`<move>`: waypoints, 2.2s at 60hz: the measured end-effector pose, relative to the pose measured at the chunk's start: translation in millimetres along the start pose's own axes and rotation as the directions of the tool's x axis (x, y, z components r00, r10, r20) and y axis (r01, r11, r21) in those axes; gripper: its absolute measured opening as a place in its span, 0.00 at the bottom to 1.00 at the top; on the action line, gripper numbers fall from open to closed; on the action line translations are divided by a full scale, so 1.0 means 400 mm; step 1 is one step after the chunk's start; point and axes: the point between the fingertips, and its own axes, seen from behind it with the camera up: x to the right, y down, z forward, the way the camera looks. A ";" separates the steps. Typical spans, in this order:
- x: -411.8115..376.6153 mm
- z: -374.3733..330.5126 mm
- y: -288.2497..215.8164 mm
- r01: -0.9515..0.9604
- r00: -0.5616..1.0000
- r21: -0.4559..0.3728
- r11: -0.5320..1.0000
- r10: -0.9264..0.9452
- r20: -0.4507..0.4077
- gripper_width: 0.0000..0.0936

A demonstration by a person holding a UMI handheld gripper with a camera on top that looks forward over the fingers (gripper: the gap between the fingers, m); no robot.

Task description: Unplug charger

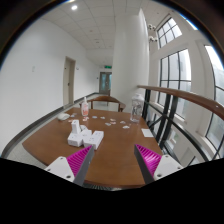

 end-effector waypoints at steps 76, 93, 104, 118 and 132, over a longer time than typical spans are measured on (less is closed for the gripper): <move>-0.429 0.492 -0.304 0.058 0.986 0.083 0.995 -0.070 0.153 0.08; -0.174 0.420 -0.267 0.025 0.998 -0.003 1.000 -0.025 0.056 0.08; -0.045 0.427 0.010 0.056 0.998 -0.207 0.977 -0.055 0.009 0.08; -0.002 0.479 0.107 0.055 0.998 -0.254 0.966 -0.057 0.000 0.18; 0.003 0.425 0.085 0.045 0.999 -0.224 0.973 -0.042 0.019 0.89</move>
